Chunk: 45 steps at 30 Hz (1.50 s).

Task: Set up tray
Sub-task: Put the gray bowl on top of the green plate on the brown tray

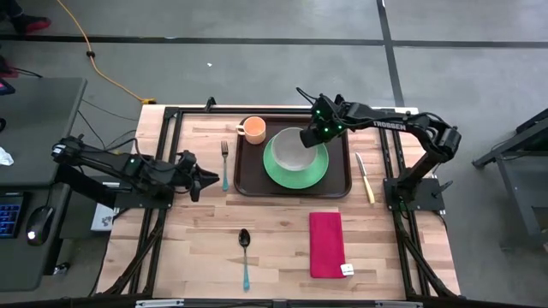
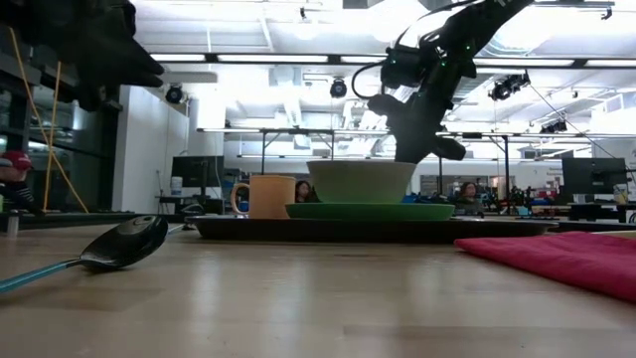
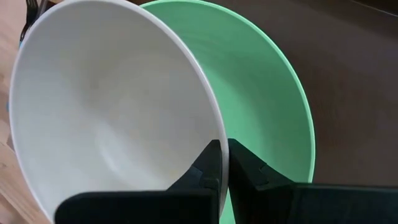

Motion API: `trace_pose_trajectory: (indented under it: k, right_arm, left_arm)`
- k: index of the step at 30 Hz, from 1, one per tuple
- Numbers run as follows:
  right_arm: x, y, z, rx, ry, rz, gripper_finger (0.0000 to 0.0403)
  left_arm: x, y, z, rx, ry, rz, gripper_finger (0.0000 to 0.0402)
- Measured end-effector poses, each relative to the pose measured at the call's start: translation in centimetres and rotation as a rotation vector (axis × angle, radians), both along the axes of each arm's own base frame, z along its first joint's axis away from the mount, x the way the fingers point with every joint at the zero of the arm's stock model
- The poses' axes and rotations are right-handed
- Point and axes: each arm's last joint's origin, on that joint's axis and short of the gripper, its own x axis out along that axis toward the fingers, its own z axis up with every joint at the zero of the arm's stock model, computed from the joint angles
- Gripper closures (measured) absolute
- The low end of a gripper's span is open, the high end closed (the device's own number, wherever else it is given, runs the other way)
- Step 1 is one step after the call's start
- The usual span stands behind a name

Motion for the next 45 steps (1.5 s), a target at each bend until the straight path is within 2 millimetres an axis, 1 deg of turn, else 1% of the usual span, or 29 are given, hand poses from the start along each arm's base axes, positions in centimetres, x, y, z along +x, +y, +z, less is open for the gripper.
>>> trace_pose_trajectory:
  k: [6,9,13,19,27,32,37,45]
  right_arm:
    - [-0.1,0.1,-0.1,0.007,0.02,-0.003,0.0403]
    - [-0.2,0.1,-0.2,0.013,0.031,-0.003,0.0403]
    - [-0.3,0.1,-0.2,0.008,0.033,-0.006,0.0403]
    - [-0.3,0.1,-0.2,0.008,0.033,-0.006,0.0403]
    - [-0.4,-0.1,-0.2,0.01,0.033,-0.017,0.0403]
    - [-0.3,-0.6,-1.1,0.046,0.047,-0.022,0.0403]
    - [0.1,-0.7,-2.1,0.076,0.058,-0.012,0.0403]
    - [0.2,-0.7,-2.3,0.093,0.055,-0.006,0.0403]
  left_arm:
    - [0.2,-0.1,-1.5,0.001,0.008,-0.004,0.0291]
    - [0.4,-0.1,-1.6,0.022,-0.024,-0.016,0.0291]
    - [0.5,-0.2,-2.3,0.056,-0.045,-0.031,0.0291]
    - [-0.3,0.1,-3.2,0.047,-0.1,-0.028,0.0291]
    - [-1.6,0.5,-3.0,0.093,-0.19,-0.042,0.0291]
    - [-2.3,0.7,-3.2,0.116,-0.233,-0.048,0.0291]
    - [-2.7,0.8,-4.1,0.119,-0.26,-0.048,0.0291]
    - [-2.9,0.9,-4.9,0.117,-0.276,-0.048,0.0291]
